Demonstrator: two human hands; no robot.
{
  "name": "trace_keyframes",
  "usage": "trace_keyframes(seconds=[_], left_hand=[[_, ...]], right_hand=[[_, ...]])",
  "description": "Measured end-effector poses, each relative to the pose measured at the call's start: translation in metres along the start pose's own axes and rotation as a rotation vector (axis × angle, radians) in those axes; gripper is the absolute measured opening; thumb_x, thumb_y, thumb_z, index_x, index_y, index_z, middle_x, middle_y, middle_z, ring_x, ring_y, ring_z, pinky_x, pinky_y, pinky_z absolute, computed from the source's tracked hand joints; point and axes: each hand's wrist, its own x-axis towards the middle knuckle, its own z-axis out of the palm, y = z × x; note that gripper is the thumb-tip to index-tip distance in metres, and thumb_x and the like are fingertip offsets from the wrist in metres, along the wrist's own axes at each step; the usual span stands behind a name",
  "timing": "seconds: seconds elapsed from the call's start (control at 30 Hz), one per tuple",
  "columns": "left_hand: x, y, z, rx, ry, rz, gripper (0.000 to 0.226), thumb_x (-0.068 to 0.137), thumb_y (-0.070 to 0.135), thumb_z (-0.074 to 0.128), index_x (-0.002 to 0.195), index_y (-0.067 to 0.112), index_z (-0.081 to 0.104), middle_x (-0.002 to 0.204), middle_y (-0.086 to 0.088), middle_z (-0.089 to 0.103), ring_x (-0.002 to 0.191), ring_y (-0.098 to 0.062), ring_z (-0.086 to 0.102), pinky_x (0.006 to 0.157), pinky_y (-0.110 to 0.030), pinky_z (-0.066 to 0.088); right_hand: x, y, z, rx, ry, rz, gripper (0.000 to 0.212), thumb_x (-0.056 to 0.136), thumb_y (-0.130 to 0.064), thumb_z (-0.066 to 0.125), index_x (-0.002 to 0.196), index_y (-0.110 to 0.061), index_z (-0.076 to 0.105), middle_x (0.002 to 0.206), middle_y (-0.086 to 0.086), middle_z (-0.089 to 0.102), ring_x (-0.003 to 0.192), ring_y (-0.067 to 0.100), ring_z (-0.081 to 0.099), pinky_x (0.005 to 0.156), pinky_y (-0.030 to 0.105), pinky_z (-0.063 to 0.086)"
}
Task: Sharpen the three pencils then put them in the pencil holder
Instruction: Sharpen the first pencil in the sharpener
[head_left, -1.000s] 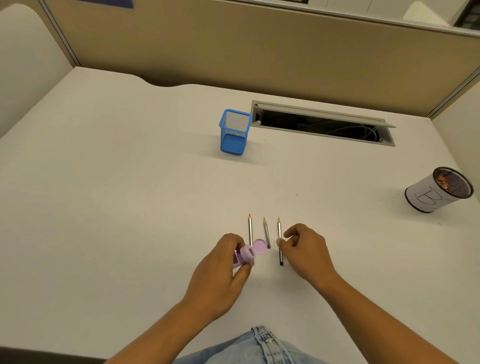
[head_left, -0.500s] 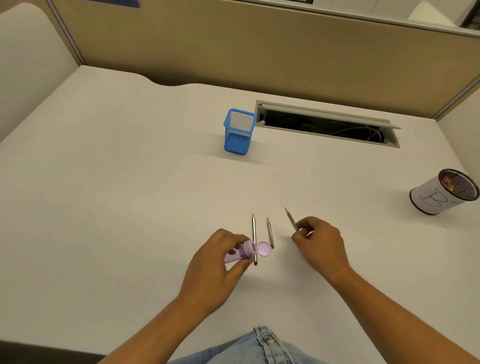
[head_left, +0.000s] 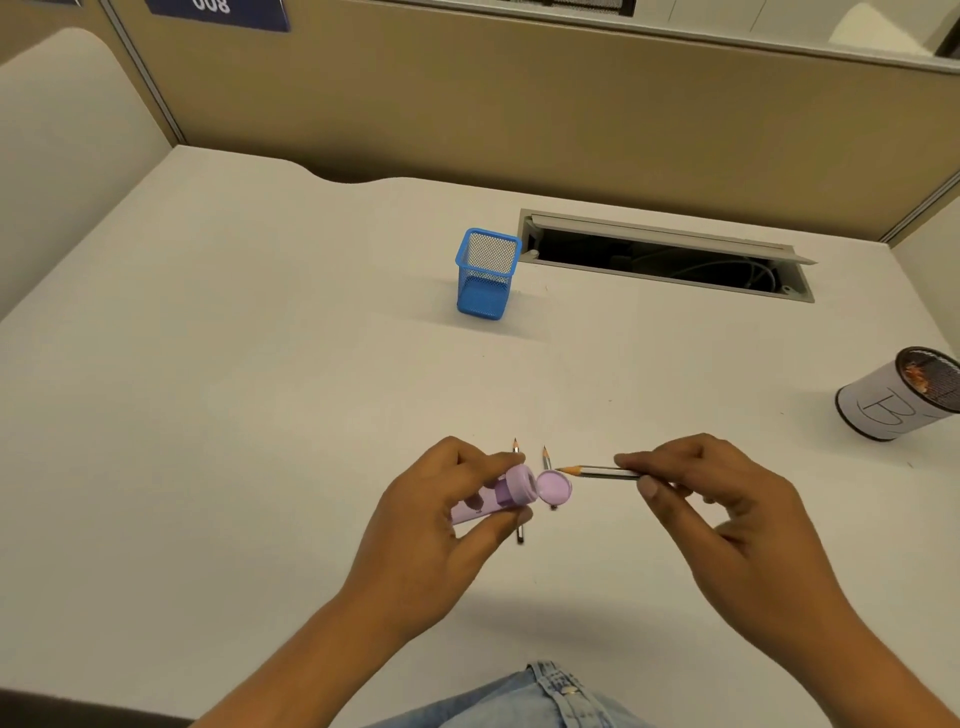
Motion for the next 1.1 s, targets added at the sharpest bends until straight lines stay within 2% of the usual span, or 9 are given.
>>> trace_keyframes(seconds=[0.17, 0.3, 0.47, 0.6, 0.67, 0.73, 0.83, 0.93, 1.1], left_hand=[[0.006, 0.014, -0.008, 0.013, -0.009, 0.043, 0.038, 0.083, 0.036, 0.073, 0.120, 0.036, 0.068, 0.092, 0.015, 0.059, 0.088, -0.004, 0.059, 0.067, -0.007, 0.039], [0.011, 0.025, -0.015, 0.113, -0.108, 0.083, 0.038, 0.084, 0.045, 0.067, 0.122, 0.041, 0.064, 0.094, 0.019, 0.057, 0.084, -0.007, 0.057, 0.062, -0.020, 0.047], [0.016, 0.035, -0.025, 0.094, -0.213, 0.056, 0.038, 0.085, 0.063, 0.056, 0.119, 0.047, 0.050, 0.090, 0.034, 0.056, 0.082, -0.004, 0.058, 0.065, -0.008, 0.040], [0.020, 0.040, -0.027, -0.027, -0.272, 0.057, 0.028, 0.090, 0.065, 0.045, 0.107, 0.044, 0.052, 0.080, 0.020, 0.061, 0.068, -0.014, 0.055, 0.054, -0.021, 0.040], [0.021, 0.044, -0.027, -0.107, -0.300, 0.048, 0.028, 0.091, 0.064, 0.047, 0.109, 0.043, 0.055, 0.080, 0.009, 0.063, 0.063, -0.018, 0.053, 0.052, -0.028, 0.043], [0.022, 0.046, -0.027, -0.184, -0.335, 0.035, 0.023, 0.090, 0.058, 0.056, 0.107, 0.043, 0.056, 0.079, 0.006, 0.062, 0.058, -0.014, 0.050, 0.050, -0.020, 0.040], [0.023, 0.049, -0.030, -0.182, -0.366, 0.029, 0.033, 0.077, 0.055, 0.074, 0.103, 0.047, 0.055, 0.082, 0.013, 0.062, 0.058, -0.006, 0.050, 0.052, -0.006, 0.035], [0.022, 0.050, -0.031, -0.180, -0.351, 0.018, 0.031, 0.075, 0.050, 0.076, 0.100, 0.047, 0.058, 0.090, 0.020, 0.064, 0.067, -0.006, 0.058, 0.053, -0.007, 0.041], [0.018, 0.057, -0.030, -0.278, -0.324, 0.034, 0.018, 0.082, 0.043, 0.073, 0.091, 0.029, 0.066, 0.069, 0.018, 0.061, 0.051, -0.003, 0.045, 0.051, -0.008, 0.032]], right_hand=[[0.000, -0.005, -0.004, -0.077, 0.009, -0.090, 0.019, 0.092, -0.026, 0.063, 0.102, -0.036, 0.075, 0.094, -0.019, 0.062, 0.091, 0.012, 0.060, 0.069, 0.009, 0.039], [0.001, -0.007, -0.003, -0.118, -0.014, -0.136, 0.022, 0.087, -0.022, 0.062, 0.102, -0.031, 0.077, 0.089, -0.020, 0.062, 0.087, 0.011, 0.059, 0.066, 0.014, 0.041], [0.005, -0.010, -0.010, -0.169, -0.020, -0.249, 0.018, 0.088, -0.027, 0.066, 0.102, -0.023, 0.076, 0.089, -0.014, 0.064, 0.085, -0.002, 0.054, 0.066, 0.007, 0.037], [0.011, -0.012, -0.015, -0.261, 0.010, -0.376, 0.019, 0.089, -0.028, 0.062, 0.095, -0.014, 0.074, 0.086, -0.018, 0.062, 0.082, -0.011, 0.047, 0.073, 0.007, 0.037], [0.015, -0.012, -0.019, -0.293, 0.003, -0.434, 0.019, 0.089, -0.026, 0.063, 0.093, -0.012, 0.075, 0.083, -0.011, 0.067, 0.078, -0.006, 0.048, 0.072, 0.011, 0.038], [0.018, -0.013, -0.023, -0.318, -0.040, -0.475, 0.020, 0.091, -0.028, 0.063, 0.092, -0.011, 0.075, 0.081, -0.006, 0.070, 0.071, 0.008, 0.055, 0.065, 0.018, 0.042], [0.022, -0.016, -0.029, -0.344, -0.121, -0.510, 0.022, 0.094, -0.031, 0.059, 0.097, -0.014, 0.073, 0.077, -0.004, 0.070, 0.066, 0.014, 0.055, 0.057, 0.026, 0.044], [0.022, -0.018, -0.030, -0.384, -0.148, -0.575, 0.016, 0.094, -0.031, 0.061, 0.103, -0.018, 0.064, 0.078, -0.002, 0.070, 0.066, 0.015, 0.053, 0.057, 0.025, 0.042], [0.024, -0.020, -0.032, -0.471, -0.040, -0.750, 0.028, 0.093, -0.025, 0.066, 0.082, -0.003, 0.079, 0.073, 0.008, 0.073, 0.054, 0.030, 0.055, 0.052, 0.035, 0.044]])
